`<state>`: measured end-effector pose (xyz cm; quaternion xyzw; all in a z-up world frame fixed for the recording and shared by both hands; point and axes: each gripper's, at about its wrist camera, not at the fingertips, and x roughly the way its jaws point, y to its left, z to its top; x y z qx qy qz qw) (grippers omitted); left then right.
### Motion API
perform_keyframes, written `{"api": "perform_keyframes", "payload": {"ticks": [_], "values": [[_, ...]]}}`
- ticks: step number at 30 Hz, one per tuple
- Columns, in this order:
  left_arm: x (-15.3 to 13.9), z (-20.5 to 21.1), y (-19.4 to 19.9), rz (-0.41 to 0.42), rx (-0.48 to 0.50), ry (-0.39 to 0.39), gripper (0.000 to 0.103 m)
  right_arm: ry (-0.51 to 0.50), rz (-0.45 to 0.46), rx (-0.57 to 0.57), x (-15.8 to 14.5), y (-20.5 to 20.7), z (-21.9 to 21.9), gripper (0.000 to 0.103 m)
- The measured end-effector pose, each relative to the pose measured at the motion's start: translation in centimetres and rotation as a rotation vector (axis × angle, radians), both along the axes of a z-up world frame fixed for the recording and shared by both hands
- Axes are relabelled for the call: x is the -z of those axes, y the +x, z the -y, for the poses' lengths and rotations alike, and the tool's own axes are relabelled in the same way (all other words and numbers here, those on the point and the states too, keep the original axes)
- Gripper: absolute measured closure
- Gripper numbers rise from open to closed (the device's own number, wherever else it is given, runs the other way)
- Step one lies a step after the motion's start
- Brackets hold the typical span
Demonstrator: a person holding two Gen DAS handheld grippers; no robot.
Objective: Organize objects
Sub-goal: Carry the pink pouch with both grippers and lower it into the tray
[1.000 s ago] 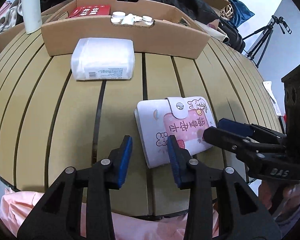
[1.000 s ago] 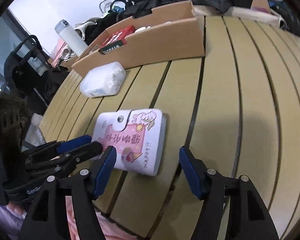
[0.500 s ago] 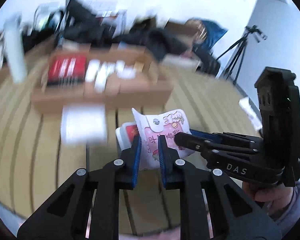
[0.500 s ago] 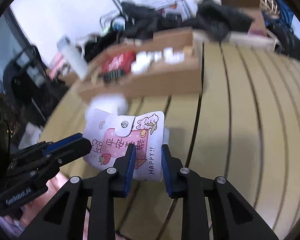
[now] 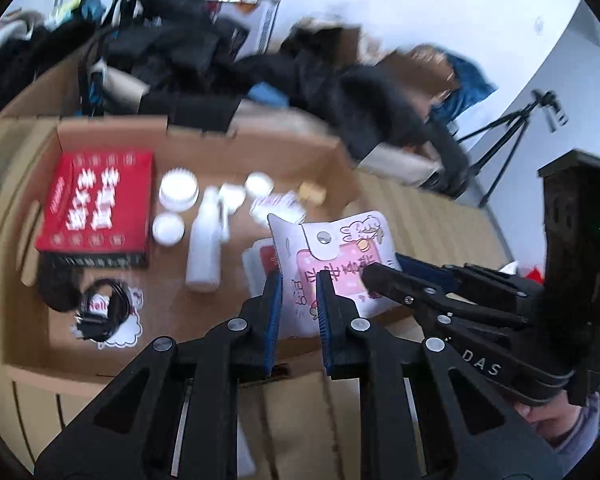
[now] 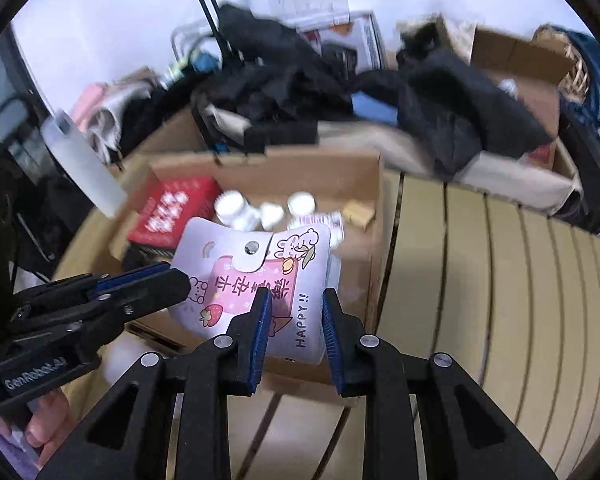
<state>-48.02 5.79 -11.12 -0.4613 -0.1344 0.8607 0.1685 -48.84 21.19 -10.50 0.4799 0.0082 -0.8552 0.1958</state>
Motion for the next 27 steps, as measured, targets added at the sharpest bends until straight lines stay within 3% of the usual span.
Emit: {"api": "perform_keyframes", "payload": {"ticks": [4, 5, 7, 10, 13, 14, 16, 17, 19, 22, 27], "values": [[2.2, -0.8, -0.1, 0.019, 0.011, -0.036, 0.086, 0.047, 0.039, 0.012, 3.3, -0.1, 0.2, 0.075], [2.4, -1.1, 0.1, 0.032, 0.031, -0.046, 0.078, 0.072, 0.009, 0.010, 3.5, 0.2, 0.6, 0.075], [2.2, -1.1, 0.6, 0.037, 0.048, -0.053, 0.075, 0.123, -0.032, -0.009, 3.3, 0.8, 1.5, 0.075], [-0.5, 0.5, 1.6, 0.004, 0.009, -0.054, 0.066, 0.137, -0.031, -0.017, 2.3, 1.2, 1.7, 0.075], [-4.8, 3.2, 4.1, -0.076, -0.051, -0.085, 0.041, 0.113, -0.072, -0.021, -0.6, 2.5, 1.1, 0.074], [-6.0, 3.9, 4.9, -0.097, -0.073, -0.121, 0.032, 0.104, -0.082, -0.021, -1.8, 3.1, 0.8, 0.068], [-8.8, 5.5, 7.0, -0.124, -0.143, -0.244, 0.022, 0.077, -0.108, -0.038, -4.9, 4.7, -0.1, 0.044], [-9.9, 6.4, 8.0, -0.130, -0.191, -0.300, 0.019, 0.068, -0.124, -0.051, -6.2, 5.6, -0.5, 0.022], [-12.2, 8.3, 10.8, -0.149, -0.301, -0.390, 0.017, 0.062, -0.167, -0.061, -8.4, 7.4, -1.0, 0.018], [-14.1, 9.9, 15.6, -0.183, -0.366, -0.446, 0.008, 0.060, -0.217, -0.052, -11.2, 11.3, -2.1, 0.018], [-15.8, 9.6, 22.4, -0.220, -0.360, -0.473, 0.002, 0.061, -0.253, -0.035, -13.5, 17.5, -3.3, 0.018]]}}
